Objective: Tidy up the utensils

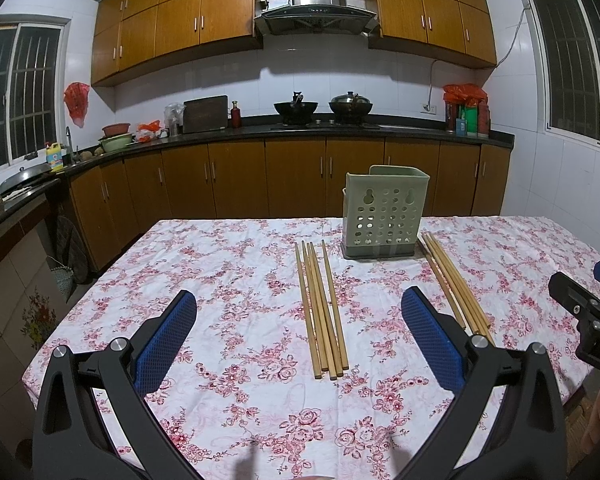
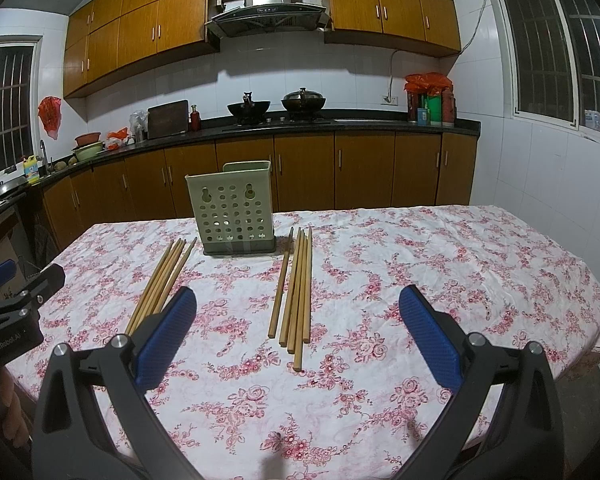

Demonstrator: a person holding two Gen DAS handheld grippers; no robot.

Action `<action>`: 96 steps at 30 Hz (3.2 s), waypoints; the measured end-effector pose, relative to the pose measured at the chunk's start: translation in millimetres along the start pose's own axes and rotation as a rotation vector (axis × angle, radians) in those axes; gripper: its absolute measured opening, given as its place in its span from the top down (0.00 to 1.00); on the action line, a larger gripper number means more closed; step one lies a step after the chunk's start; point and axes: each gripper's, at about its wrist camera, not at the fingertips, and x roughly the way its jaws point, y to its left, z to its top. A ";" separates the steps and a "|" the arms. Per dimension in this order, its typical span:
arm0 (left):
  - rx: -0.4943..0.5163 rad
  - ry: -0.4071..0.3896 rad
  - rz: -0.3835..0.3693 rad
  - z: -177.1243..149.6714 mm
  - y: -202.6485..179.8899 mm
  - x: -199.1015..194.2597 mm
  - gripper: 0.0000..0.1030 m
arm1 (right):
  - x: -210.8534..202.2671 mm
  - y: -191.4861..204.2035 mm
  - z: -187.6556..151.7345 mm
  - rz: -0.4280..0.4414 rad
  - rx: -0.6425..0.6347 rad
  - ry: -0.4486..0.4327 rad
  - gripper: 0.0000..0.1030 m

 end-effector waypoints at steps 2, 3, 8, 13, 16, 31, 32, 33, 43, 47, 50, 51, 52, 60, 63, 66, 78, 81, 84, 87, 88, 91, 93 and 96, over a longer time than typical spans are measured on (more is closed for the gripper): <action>0.000 0.000 0.000 -0.3 0.0 -0.1 0.02 | 0.2 0.2 0.0 0.000 0.000 0.000 0.04; -0.001 0.000 0.000 -0.4 -0.1 0.1 0.02 | 0.3 0.2 0.0 0.000 0.000 0.000 0.04; 0.000 0.001 -0.001 -1.1 -0.4 0.4 0.02 | 0.7 0.5 0.0 0.000 0.001 0.001 0.04; 0.000 0.002 0.000 -1.9 -0.6 0.6 0.02 | 1.5 0.6 -0.6 0.000 0.000 0.002 0.04; -0.001 0.002 0.000 -2.4 -0.7 0.7 0.02 | 2.0 0.5 -0.9 0.000 0.001 0.003 0.04; -0.033 0.213 0.061 -13.1 22.4 59.2 0.02 | 57.8 -30.4 -5.4 -0.064 0.087 0.191 0.04; -0.047 0.239 0.068 -13.8 28.1 67.1 0.02 | 64.5 -33.4 -6.1 -0.070 0.093 0.212 0.04; -0.056 0.258 0.072 -14.1 32.4 73.0 0.04 | 73.5 -36.8 -6.5 -0.071 0.100 0.241 0.04; -0.071 0.412 0.033 -15.9 39.9 126.6 0.44 | 157.2 -41.1 -2.2 0.031 0.153 0.440 0.59; -0.057 0.434 0.001 -17.4 32.5 136.9 0.49 | 182.0 -32.6 -5.7 0.054 0.130 0.501 0.73; -0.055 0.455 -0.031 -17.4 28.6 145.3 0.54 | 190.7 -32.8 -9.9 0.067 0.136 0.514 0.79; -0.056 0.463 -0.041 -17.7 27.2 147.3 0.55 | 191.3 -32.5 -10.3 0.061 0.131 0.513 0.80; -0.058 0.469 -0.050 -18.2 26.1 148.2 0.56 | 193.2 -33.1 -10.0 0.055 0.125 0.516 0.81; -0.074 0.505 -0.117 -19.2 21.1 160.8 0.73 | 199.3 -33.3 -12.5 0.008 0.067 0.513 0.90; -0.062 0.511 -0.128 -18.6 17.5 161.6 0.77 | 199.5 -34.8 -12.4 0.010 0.070 0.509 0.90; -0.049 0.518 -0.132 -18.8 14.6 162.6 0.78 | 199.3 -34.5 -12.6 0.010 0.069 0.510 0.90; 0.029 0.520 -0.090 -20.4 5.8 174.2 0.92 | 198.0 -33.4 -14.1 0.010 0.047 0.500 0.91; 0.021 0.518 -0.064 -16.6 17.5 184.1 0.92 | 202.1 -40.1 -11.1 -0.005 0.058 0.491 0.92; 0.008 0.513 -0.038 -12.6 31.7 193.6 0.92 | 208.6 -50.0 -8.4 -0.021 0.077 0.478 0.92; 0.003 0.496 -0.035 -12.0 41.4 196.6 0.92 | 213.4 -58.2 -7.2 -0.038 0.089 0.462 0.92; 0.004 0.490 -0.038 -12.4 43.2 196.2 0.92 | 214.7 -60.1 -6.9 -0.039 0.091 0.457 0.92; 0.012 0.478 -0.048 -13.9 43.2 194.0 0.92 | 213.3 -60.5 -8.4 -0.042 0.083 0.447 0.92; 0.005 0.478 -0.062 -14.6 43.7 192.2 0.92 | 210.8 -58.5 -10.1 -0.045 0.071 0.440 0.91; -0.002 0.477 -0.070 -16.0 43.5 187.8 0.92 | 208.4 -59.8 -10.9 -0.035 0.081 0.439 0.91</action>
